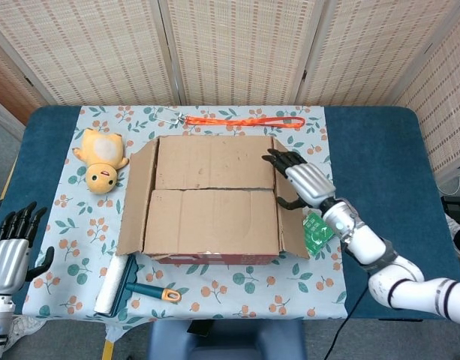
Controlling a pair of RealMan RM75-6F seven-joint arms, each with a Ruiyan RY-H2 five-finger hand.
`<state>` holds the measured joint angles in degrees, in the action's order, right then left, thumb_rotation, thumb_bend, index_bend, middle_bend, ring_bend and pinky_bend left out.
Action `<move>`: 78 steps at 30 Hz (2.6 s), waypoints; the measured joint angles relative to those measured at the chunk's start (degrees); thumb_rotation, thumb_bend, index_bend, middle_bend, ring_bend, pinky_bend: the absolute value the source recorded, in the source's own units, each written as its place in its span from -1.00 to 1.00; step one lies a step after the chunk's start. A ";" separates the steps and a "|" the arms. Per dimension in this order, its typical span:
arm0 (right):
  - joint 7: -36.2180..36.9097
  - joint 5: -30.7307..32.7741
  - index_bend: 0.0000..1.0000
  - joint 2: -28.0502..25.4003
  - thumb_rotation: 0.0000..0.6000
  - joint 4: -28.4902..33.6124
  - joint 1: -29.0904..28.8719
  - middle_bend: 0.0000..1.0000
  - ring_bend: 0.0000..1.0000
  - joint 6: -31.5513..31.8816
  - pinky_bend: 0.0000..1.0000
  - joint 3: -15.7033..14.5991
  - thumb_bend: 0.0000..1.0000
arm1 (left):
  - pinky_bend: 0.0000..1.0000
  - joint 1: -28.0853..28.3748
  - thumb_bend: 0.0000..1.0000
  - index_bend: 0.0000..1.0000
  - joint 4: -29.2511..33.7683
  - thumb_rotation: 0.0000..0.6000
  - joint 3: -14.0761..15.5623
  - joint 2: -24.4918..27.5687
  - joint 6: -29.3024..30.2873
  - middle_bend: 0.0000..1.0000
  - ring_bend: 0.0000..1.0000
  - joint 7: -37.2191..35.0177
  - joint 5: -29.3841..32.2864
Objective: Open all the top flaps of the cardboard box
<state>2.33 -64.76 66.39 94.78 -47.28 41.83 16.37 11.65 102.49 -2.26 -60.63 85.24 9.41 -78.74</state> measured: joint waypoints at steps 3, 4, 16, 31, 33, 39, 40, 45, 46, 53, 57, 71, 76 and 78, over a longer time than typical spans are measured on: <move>-1.04 1.32 -1.00 3.73 1.00 -3.69 -2.97 -1.00 -1.00 -1.60 -1.00 0.62 -0.17 | -1.00 0.47 0.02 -1.00 -0.68 1.00 -0.77 0.76 -1.42 -1.00 -1.00 -1.71 0.49; -1.29 1.70 -1.00 4.76 1.00 -4.73 -3.78 -1.00 -1.00 -2.07 -1.00 0.77 -0.17 | -1.00 0.57 0.02 -1.00 -0.88 1.00 -0.98 0.93 -1.75 -1.00 -1.00 -2.15 0.63; -5.31 6.39 -1.00 10.21 1.00 -10.32 -10.23 -1.00 -1.00 -5.29 -1.00 1.03 -0.17 | -1.00 0.35 0.02 -1.00 -1.75 1.00 -2.02 2.24 -2.99 -1.00 -1.00 -5.14 0.13; -8.53 10.06 -1.00 15.94 1.00 -17.61 -13.73 -1.00 -1.00 -1.03 -1.00 1.18 -0.17 | -1.00 -1.09 0.02 -1.00 -1.12 1.00 -2.36 3.24 -2.02 -1.00 -1.00 -5.26 -0.58; -6.86 9.36 -1.00 15.60 1.00 -17.31 -13.23 -1.00 -1.00 0.31 -1.00 2.18 -0.17 | -1.00 -1.21 0.02 -1.00 -0.75 1.00 -2.46 3.42 -1.96 -1.00 -1.00 -5.12 -0.57; -4.00 8.31 -1.00 12.77 1.00 -15.79 -12.42 -1.00 -1.00 2.30 -1.00 5.21 -0.17 | -1.00 -1.28 0.02 -1.00 -0.29 1.00 -2.82 3.54 -2.05 -1.00 -1.00 -5.07 -0.74; -3.89 8.39 -1.00 12.64 1.00 -15.97 -12.52 -1.00 -1.00 2.25 -1.00 5.52 -0.17 | -1.00 -1.24 0.02 -1.00 -0.26 1.00 -2.88 3.56 -2.15 -1.00 -1.00 -5.10 -0.75; -3.41 9.01 -1.00 13.56 1.00 -20.41 -14.03 -1.00 -1.00 1.57 -1.00 6.64 -0.17 | -1.00 -0.75 0.02 -1.00 -0.10 1.00 -3.57 4.16 -2.99 -1.00 -1.00 -5.54 -0.31; -3.29 9.09 -1.00 13.99 1.00 -21.79 -14.44 -1.00 -1.00 1.39 -1.00 6.84 -0.17 | -1.00 -0.61 0.02 -1.00 -0.11 1.00 -3.70 4.32 -3.25 -1.00 -1.00 -5.63 -0.18; -1.16 8.97 -1.00 20.39 1.00 -40.31 -19.31 -1.00 -1.00 -2.11 -1.00 7.89 -0.17 | -1.00 0.75 0.02 -1.00 -1.11 1.00 -4.90 5.40 -5.93 -1.00 -1.00 -6.41 1.83; 1.56 8.19 -1.00 25.24 1.00 -54.96 -22.93 -1.00 -1.00 -6.07 -1.00 8.13 -0.17 | -1.00 1.83 0.02 -1.00 -2.09 1.00 -5.93 5.99 -7.86 -1.00 -1.00 -6.80 3.74; 26.84 0.16 -1.00 30.87 1.00 -68.37 -26.82 -1.00 -1.00 -14.76 -1.00 7.19 -0.17 | -1.00 1.99 0.02 -1.00 -2.95 1.00 -5.94 5.59 -8.00 -1.00 -1.00 -6.29 4.05; 30.47 -1.74 -1.00 23.68 1.00 -52.62 -23.04 -1.00 -1.00 -14.13 -1.00 6.88 -0.17 | -1.00 1.49 0.02 -1.00 -1.85 1.00 -5.76 5.29 -7.27 -1.00 -1.00 -5.41 4.18; 32.03 -1.99 -1.00 19.52 1.00 -44.14 -21.03 -1.00 -1.00 -14.12 -1.00 6.93 -0.17 | -1.00 1.49 0.02 -1.00 -1.61 1.00 -5.74 5.09 -7.34 -1.00 -1.00 -5.19 4.39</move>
<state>34.36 -66.75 85.91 50.64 -68.31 27.71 23.30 13.14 100.89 -8.00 -55.53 77.90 4.22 -74.35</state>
